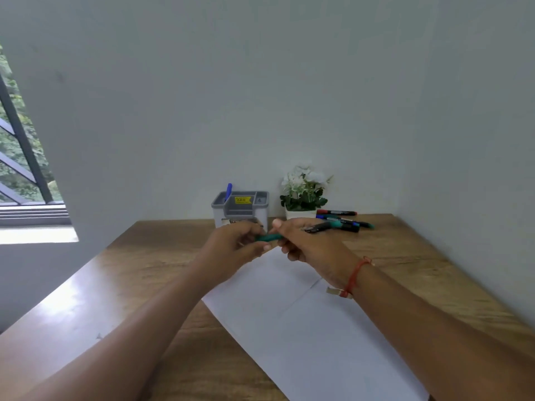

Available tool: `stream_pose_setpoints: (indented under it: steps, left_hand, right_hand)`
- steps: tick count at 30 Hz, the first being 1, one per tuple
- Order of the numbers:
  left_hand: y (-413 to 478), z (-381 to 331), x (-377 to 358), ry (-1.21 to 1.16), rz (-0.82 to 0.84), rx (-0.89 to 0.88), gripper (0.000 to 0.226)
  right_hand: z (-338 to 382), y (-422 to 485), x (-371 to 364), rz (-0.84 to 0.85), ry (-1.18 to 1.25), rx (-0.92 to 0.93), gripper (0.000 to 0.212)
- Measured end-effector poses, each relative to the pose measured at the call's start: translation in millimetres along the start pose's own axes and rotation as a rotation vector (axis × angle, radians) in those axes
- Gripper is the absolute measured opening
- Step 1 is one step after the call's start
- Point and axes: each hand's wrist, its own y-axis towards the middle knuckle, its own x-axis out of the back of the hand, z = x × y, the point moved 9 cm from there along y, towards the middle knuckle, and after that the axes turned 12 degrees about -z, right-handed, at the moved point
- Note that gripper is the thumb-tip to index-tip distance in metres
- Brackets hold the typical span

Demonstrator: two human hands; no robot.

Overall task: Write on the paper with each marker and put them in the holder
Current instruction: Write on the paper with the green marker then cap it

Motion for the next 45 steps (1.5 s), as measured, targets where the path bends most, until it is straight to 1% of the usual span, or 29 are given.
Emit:
stream_pose_setpoints:
  steps: [2, 4, 8, 14, 18, 20, 21, 23, 24, 26, 27, 29, 30, 31, 32, 35, 39, 42, 43, 45]
  left_hand:
    - [-1.7, -4.6, -4.3, -0.009, 0.029, -0.017, 0.018]
    - [-2.9, -5.1, -6.5, -0.042, 0.046, 0.009, 0.018]
    - [-4.8, -1.4, -10.8, -0.140, 0.091, 0.073, 0.017]
    - [-7.0, 7.6, -11.2, -0.320, 0.115, 0.240, 0.021]
    - [-5.0, 16.2, -4.0, -0.318, 0.117, 0.277, 0.018]
    - [-4.4, 20.4, -0.1, -0.301, 0.148, 0.289, 0.017]
    - [-4.0, 23.3, 3.0, -0.301, 0.160, 0.300, 0.020]
    - [-2.2, 29.7, 12.1, -0.308, 0.152, 0.318, 0.027]
    - [-0.6, 33.4, 18.2, -0.301, 0.131, 0.319, 0.028]
    - [2.2, 42.8, 30.1, -0.249, 0.087, 0.328, 0.023]
    - [2.6, 48.8, 34.2, -0.209, 0.082, 0.342, 0.021]
    - [1.6, 61.2, 38.4, -0.106, 0.109, 0.376, 0.021]
    - [0.2, 66.1, 39.1, -0.050, 0.134, 0.389, 0.022]
    - [-1.6, 68.5, 38.5, -0.002, 0.164, 0.396, 0.022]
    - [-3.8, 69.7, 37.1, 0.034, 0.196, 0.402, 0.022]
    - [-11.2, 69.7, 31.4, 0.088, 0.284, 0.440, 0.023]
    - [-12.9, 76.6, 28.8, 0.135, 0.330, 0.462, 0.021]
    - [-10.2, 78.6, 30.0, 0.071, 0.318, 0.461, 0.028]
    - [-10.5, 77.8, 30.0, 0.024, 0.316, 0.472, 0.027]
    - [-11.1, 78.1, 30.3, -0.063, 0.312, 0.496, 0.015]
  right_hand:
    - [-1.3, -3.0, -5.4, 0.004, -0.088, 0.019, 0.031]
    - [0.8, -3.9, -6.3, -0.014, -0.096, 0.043, 0.030]
    - [1.8, -5.8, -6.1, -0.033, -0.093, 0.067, 0.030]
    - [0.0, -9.1, -11.5, 0.007, 0.002, -0.003, 0.028]
    - [-4.3, -13.9, -21.2, 0.053, 0.106, -0.088, 0.030]
    - [-1.2, -18.1, -25.1, 0.069, 0.110, -0.089, 0.033]
    - [0.9, -19.8, -26.4, 0.077, 0.111, -0.086, 0.033]
    - [5.1, -19.9, -24.7, 0.070, 0.112, -0.062, 0.033]
    - [6.6, -18.0, -21.7, 0.049, 0.101, -0.037, 0.034]
    - [7.4, -16.7, -17.2, 0.039, 0.009, 0.047, 0.034]
    - [7.9, -17.8, -18.9, 0.062, -0.096, 0.129, 0.031]
    - [5.4, -23.1, -29.7, 0.146, -0.408, 0.350, 0.019]
    - [1.1, -26.2, -36.8, 0.194, -0.572, 0.428, 0.014]
    - [-3.5, -27.4, -41.6, 0.226, -0.692, 0.479, 0.016]
    - [-6.8, -28.0, -45.5, 0.256, -0.750, 0.509, 0.020]
    - [-12.4, -32.9, -52.8, 0.336, -0.831, 0.528, 0.025]
    - [-11.3, -37.5, -51.9, 0.338, -0.895, 0.537, 0.028]
    - [-13.5, -35.3, -52.4, 0.339, -0.884, 0.499, 0.028]
    - [-15.3, -34.0, -52.6, 0.344, -0.889, 0.491, 0.028]
    - [-16.2, -33.9, -53.4, 0.350, -0.898, 0.484, 0.028]
